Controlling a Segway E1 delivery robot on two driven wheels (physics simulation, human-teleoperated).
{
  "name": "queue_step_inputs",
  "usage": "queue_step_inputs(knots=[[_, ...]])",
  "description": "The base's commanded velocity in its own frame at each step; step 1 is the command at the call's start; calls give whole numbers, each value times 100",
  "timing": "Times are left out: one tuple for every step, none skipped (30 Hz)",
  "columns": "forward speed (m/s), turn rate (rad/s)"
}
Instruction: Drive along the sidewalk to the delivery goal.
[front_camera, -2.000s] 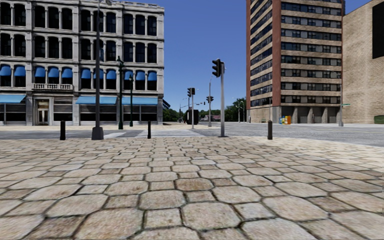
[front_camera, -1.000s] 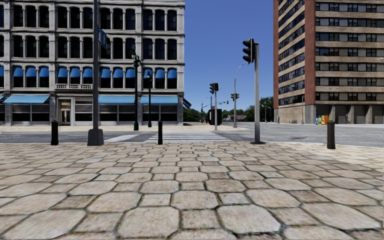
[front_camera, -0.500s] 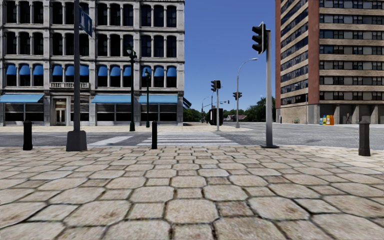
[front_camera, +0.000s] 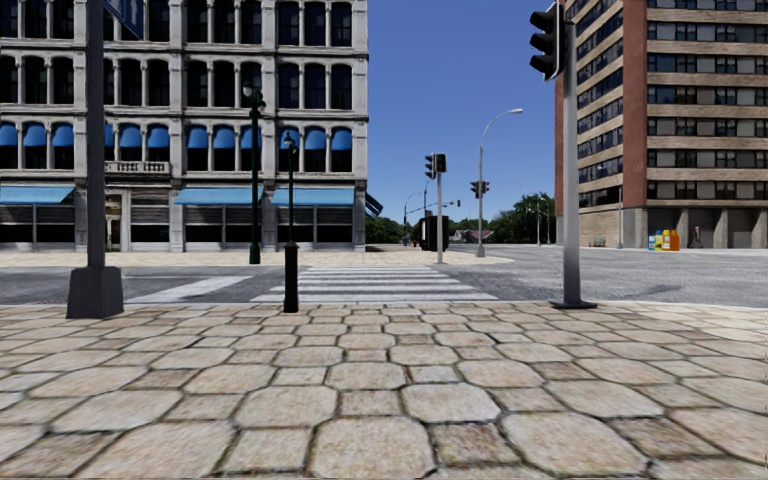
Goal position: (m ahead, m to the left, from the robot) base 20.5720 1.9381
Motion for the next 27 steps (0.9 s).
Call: queue_step_inputs(knots=[[200,0],[200,0],[200,0],[200,0],[200,0],[200,0],[200,0],[200,0],[200,0],[200,0],[200,0],[200,0],[200,0],[200,0],[200,0],[200,0],[200,0],[200,0],[200,0],[200,0],[200,0],[200,0],[200,0],[200,0],[200,0],[200,0],[200,0]])
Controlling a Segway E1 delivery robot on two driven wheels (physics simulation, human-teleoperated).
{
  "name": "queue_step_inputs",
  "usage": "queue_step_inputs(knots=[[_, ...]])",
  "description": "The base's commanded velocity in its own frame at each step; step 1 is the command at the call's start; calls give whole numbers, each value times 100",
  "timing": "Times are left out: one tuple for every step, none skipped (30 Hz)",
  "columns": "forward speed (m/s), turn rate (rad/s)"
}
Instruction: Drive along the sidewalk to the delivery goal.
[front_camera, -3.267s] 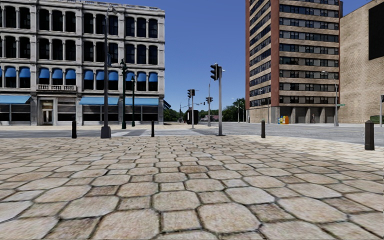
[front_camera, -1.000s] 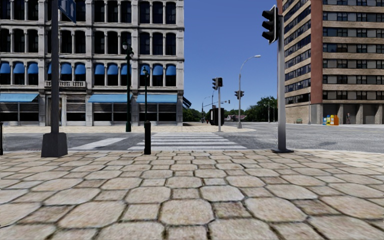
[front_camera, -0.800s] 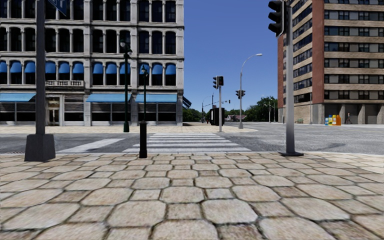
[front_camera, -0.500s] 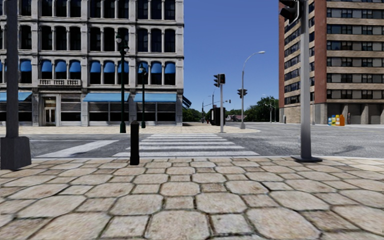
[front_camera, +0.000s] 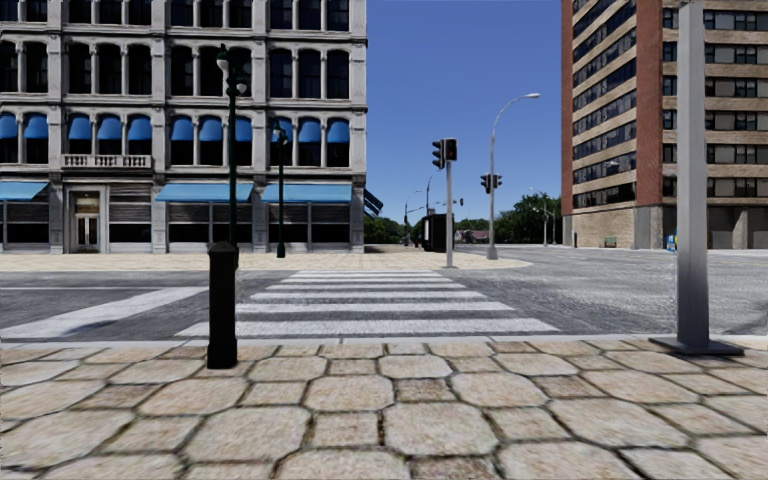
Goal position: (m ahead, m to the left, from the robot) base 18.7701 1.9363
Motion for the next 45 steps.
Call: queue_step_inputs(knots=[[200,0],[200,0],[200,0],[200,0],[200,0],[200,0],[200,8],[200,8],[200,23],[200,36],[200,41],[200,42],[200,42],[200,19],[200,5],[200,2],[200,1],[200,1],[200,0],[200,0],[200,0],[200,0],[200,0],[200,0],[200,0],[200,0],[200,0],[200,0],[200,0],[200,0],[200,0],[200,11],[200,59],[200,69],[200,66],[200,15],[200,15],[200,4],[200,0],[200,0],[200,0],[200,0],[200,0],[200,0],[200,0]])
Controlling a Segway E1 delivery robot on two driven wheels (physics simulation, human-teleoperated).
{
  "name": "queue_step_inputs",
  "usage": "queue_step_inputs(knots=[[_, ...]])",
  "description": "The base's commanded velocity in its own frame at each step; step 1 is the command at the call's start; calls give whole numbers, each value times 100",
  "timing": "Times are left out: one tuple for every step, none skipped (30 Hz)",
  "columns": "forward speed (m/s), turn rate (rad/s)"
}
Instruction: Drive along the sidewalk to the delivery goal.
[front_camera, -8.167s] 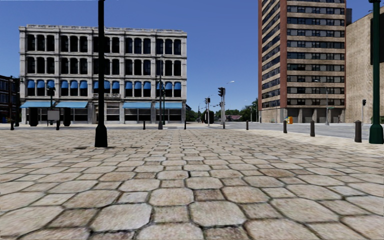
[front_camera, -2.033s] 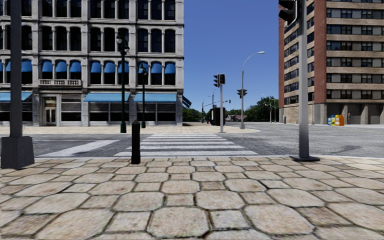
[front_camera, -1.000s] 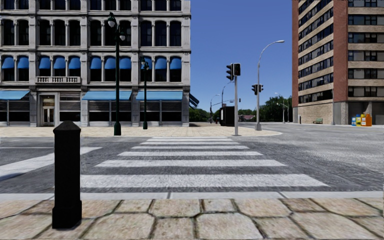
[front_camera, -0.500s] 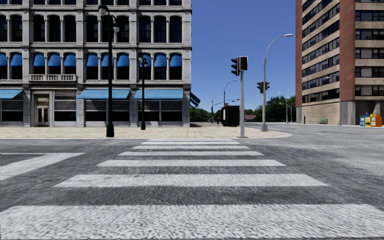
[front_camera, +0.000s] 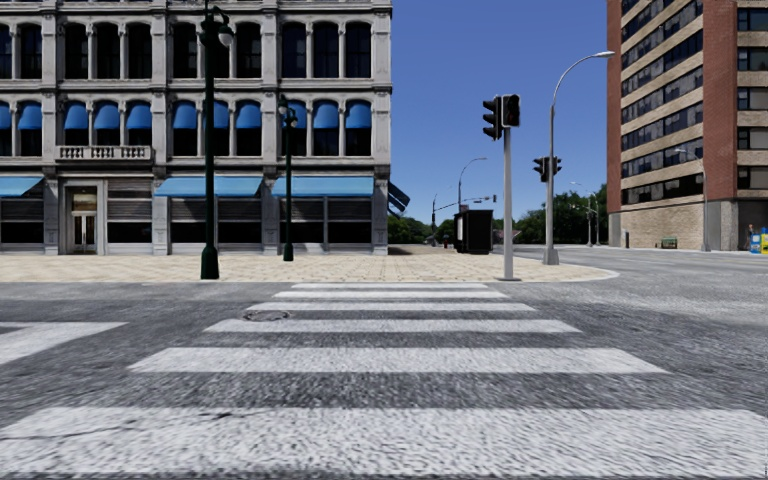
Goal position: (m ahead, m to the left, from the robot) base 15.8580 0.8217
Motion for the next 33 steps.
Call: queue_step_inputs(knots=[[200,0],[200,0],[200,0],[200,0],[200,0],[200,0],[200,0],[200,0],[200,0],[200,0],[200,0],[200,0],[200,0],[200,0],[200,0],[200,0],[200,0],[200,0],[200,0],[200,0],[200,0],[200,0],[200,0],[200,0],[200,0],[200,0],[200,0],[200,51],[200,51],[200,72],[200,82],[200,84],[200,39]])
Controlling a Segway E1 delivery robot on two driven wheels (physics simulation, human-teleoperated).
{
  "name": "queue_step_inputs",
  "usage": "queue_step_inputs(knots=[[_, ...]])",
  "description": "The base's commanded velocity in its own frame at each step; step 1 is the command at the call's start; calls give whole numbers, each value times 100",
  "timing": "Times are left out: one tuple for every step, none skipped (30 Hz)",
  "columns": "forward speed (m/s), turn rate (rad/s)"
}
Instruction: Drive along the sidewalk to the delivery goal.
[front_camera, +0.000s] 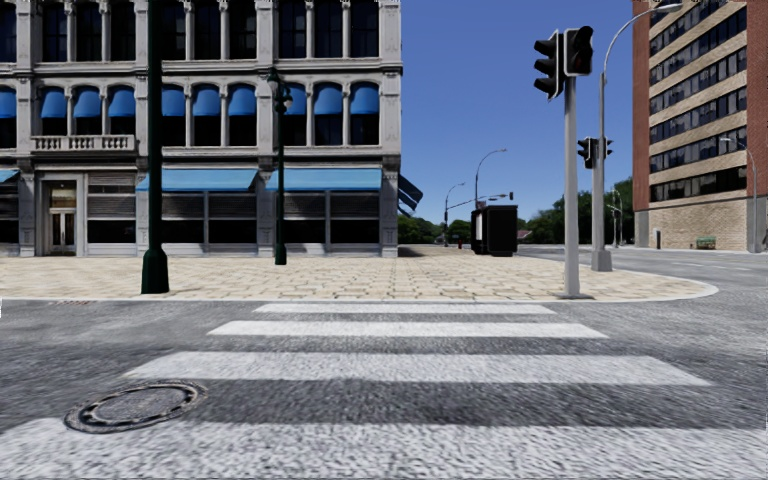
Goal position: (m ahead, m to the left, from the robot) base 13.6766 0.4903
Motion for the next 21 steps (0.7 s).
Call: queue_step_inputs(knots=[[200,39],[200,15],[200,4],[200,0],[200,0],[200,0],[200,0],[200,0],[200,0],[200,0],[200,0],[200,0],[200,0],[200,0],[200,0],[200,0],[200,0],[200,0],[200,0],[200,0],[200,0]])
